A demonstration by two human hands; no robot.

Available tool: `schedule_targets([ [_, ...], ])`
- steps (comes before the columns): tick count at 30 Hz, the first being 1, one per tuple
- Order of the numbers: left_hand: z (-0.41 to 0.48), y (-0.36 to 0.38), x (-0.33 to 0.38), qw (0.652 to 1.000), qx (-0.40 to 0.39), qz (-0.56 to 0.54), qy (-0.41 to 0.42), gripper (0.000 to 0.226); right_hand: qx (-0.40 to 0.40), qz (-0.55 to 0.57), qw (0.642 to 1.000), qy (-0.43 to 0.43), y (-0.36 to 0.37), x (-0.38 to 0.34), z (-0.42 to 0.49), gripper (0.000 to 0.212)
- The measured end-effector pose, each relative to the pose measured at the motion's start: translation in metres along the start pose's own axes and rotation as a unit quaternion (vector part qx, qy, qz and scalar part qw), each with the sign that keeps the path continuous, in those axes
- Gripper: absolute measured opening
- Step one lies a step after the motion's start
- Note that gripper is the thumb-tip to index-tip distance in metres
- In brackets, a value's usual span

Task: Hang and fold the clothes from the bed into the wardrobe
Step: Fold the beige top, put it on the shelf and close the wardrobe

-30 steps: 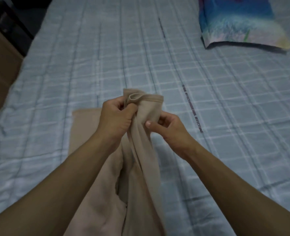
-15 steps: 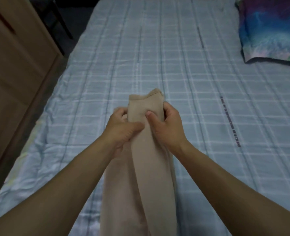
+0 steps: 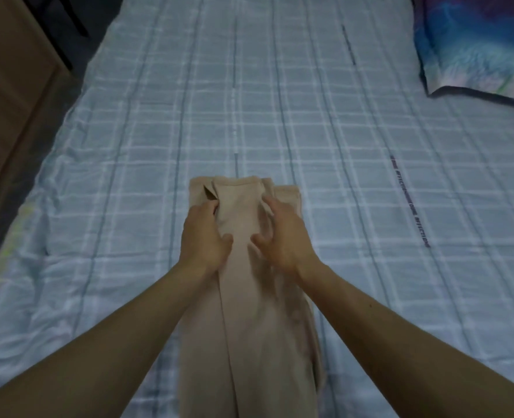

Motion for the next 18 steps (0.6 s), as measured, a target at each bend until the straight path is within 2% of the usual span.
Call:
schedule_targets([
  [3,-0.010,-0.005,0.006,0.988,0.029,0.133,0.078,0.079,-0.035,-0.069,0.997,-0.029,0.014,0.001,-0.011,0.069],
  [5,-0.012,-0.005,0.010,0.964,0.038,0.223,0.141,0.083,-0.013,-0.130,0.987,-0.094,0.018,-0.008,-0.017,0.056],
  [8,-0.009,0.001,0.017,0.930,0.022,0.290,0.225,0.072,0.017,-0.197,0.965,-0.175,0.029,-0.013,-0.023,0.040],
  [12,-0.002,0.027,0.008,0.863,-0.083,0.413,0.279,0.069,-0.060,-0.214,0.955,-0.196,0.052,0.000,-0.023,0.058],
  [14,0.005,0.029,0.000,0.860,-0.104,0.422,0.267,0.076,-0.063,-0.232,0.953,-0.185,0.057,0.008,-0.019,0.063],
  [18,0.022,0.036,-0.014,0.859,-0.160,0.423,0.239,0.086,-0.096,-0.277,0.951,-0.095,0.068,0.033,-0.006,0.080],
])
Point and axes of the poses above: each hand's wrist, its own z-axis towards the middle knuckle, its own y-axis out of the palm, x = y × z, the point moved 7 cm from there along z, towards the middle knuckle, and after that the axes turned 9 degrees about z, right-handed, at the moved point
